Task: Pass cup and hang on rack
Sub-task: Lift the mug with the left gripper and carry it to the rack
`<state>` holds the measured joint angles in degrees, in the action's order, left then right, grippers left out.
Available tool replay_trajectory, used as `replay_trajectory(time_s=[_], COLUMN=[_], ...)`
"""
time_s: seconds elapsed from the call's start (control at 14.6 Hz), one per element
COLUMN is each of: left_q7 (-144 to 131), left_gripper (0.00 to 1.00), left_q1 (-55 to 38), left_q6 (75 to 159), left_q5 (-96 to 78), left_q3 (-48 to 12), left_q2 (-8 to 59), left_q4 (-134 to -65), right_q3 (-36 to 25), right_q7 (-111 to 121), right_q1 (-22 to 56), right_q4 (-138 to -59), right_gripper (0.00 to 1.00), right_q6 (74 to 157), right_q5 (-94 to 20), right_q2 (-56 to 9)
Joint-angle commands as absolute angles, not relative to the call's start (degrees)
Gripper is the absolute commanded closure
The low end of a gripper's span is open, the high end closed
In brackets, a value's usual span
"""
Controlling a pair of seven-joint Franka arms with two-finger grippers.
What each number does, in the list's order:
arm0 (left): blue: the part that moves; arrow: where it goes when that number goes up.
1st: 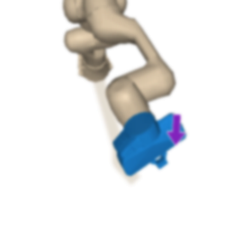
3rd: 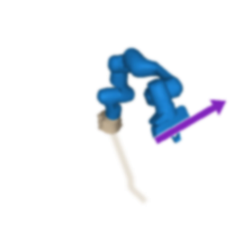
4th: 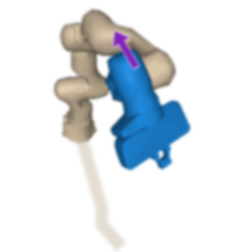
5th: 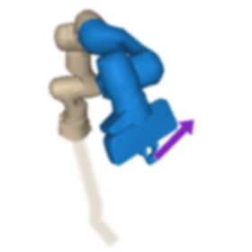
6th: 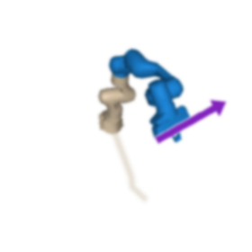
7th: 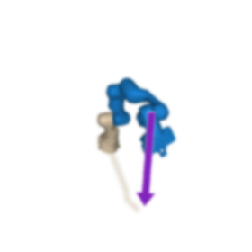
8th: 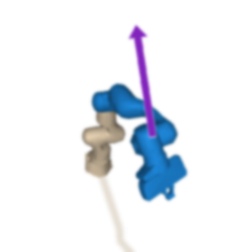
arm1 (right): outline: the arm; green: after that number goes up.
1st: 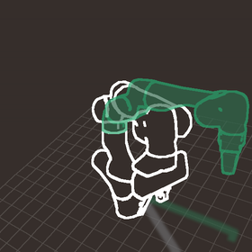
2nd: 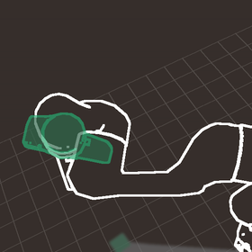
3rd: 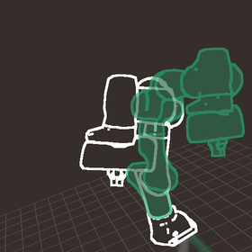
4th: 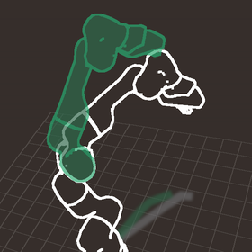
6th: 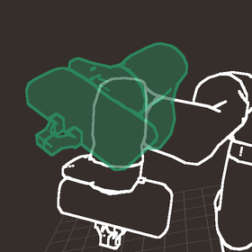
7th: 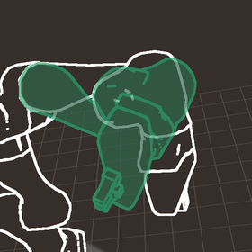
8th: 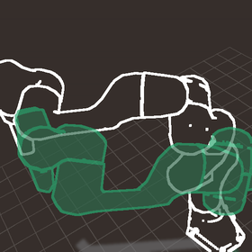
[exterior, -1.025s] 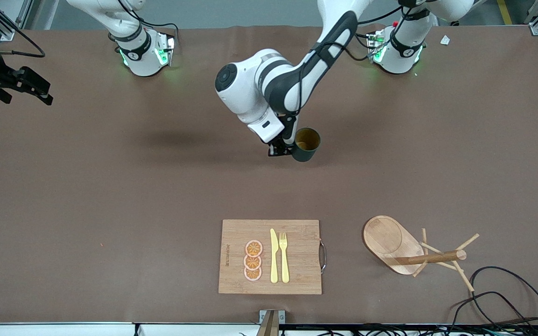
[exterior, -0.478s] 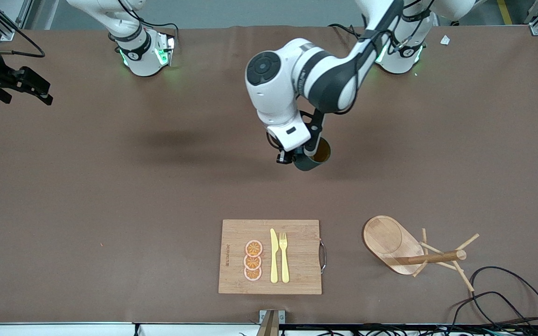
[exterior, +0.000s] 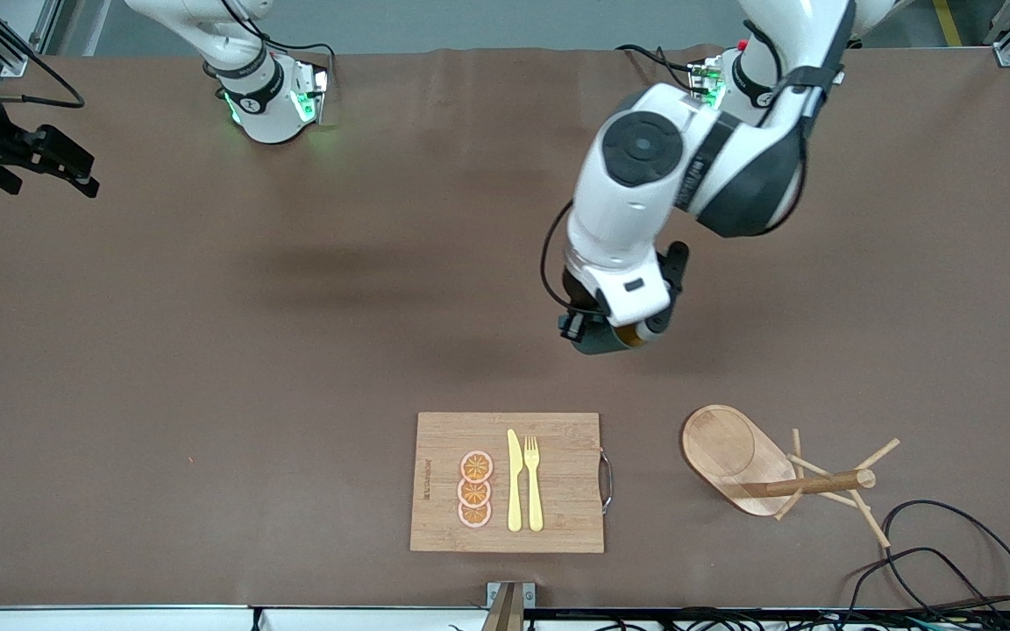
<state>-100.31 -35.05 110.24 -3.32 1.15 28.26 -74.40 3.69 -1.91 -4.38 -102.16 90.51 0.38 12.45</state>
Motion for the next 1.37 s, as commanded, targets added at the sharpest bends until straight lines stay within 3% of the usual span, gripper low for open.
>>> replay_trajectory(time_s=[0.0, 1.3], left_q7=[-94.6, -73.0], left_gripper=[1.00, 1.00], left_q1=[-31.7, -13.5], left_q6=[111.6, 115.6], left_q5=[-9.2, -48.4], left_q3=[0.8, 1.0], left_q2=[26.4, 26.3], left_q4=[-75.5, -75.2], right_q3=[4.1, 4.0], right_q7=[-1.1, -1.1], right_q1=[-5.4, -5.5], right_q4=[-101.8, -101.8], right_gripper=[0.00, 0.00], right_q6=[90.0, 90.0], right_q5=[0.4, 0.4], right_q2=[12.5, 12.5])
